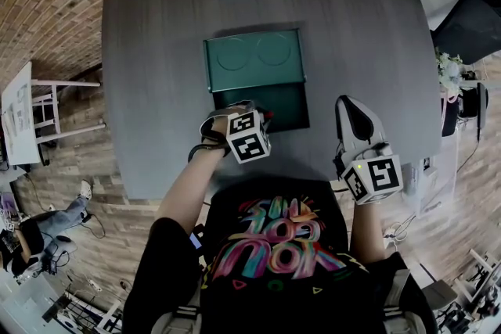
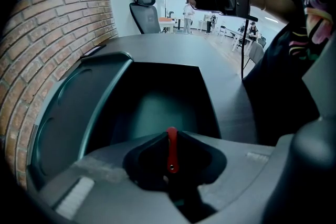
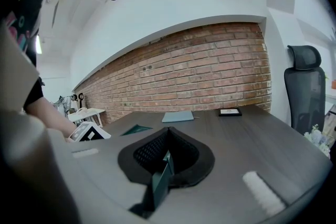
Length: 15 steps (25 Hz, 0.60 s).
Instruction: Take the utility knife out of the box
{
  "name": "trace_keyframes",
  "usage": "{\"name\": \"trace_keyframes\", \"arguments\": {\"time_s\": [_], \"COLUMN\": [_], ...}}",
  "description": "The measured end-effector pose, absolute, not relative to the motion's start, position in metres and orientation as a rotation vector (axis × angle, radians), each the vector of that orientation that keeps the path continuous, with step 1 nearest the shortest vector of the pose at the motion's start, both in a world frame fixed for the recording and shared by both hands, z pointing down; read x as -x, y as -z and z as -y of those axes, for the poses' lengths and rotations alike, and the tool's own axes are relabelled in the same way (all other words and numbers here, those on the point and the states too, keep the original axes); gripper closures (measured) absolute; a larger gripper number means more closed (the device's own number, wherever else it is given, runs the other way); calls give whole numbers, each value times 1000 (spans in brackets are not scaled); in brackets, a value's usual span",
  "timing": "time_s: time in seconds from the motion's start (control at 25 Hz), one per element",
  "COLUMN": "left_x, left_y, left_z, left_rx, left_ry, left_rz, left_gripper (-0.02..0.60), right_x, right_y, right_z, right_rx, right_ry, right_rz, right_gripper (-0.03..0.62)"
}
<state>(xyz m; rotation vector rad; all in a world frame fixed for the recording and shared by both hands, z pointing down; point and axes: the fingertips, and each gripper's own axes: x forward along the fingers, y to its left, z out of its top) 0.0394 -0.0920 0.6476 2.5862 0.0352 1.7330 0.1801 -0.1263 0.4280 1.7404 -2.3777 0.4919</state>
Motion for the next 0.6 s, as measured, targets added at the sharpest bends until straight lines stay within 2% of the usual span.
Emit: {"name": "trace_keyframes", "arguments": {"time_s": [0.6], "left_x": [-37], "left_y": [-614], "left_z": [105], "left_rx": [-2653], "left_ry": [-1636], "left_rz": [99], "left_gripper": [528], "right_x": [-167], "right_y": [-414], "right_z": [123], "right_rx": [-1690], "right_ry": [-430], "right_rz": [2417], "right_gripper": [594]}}
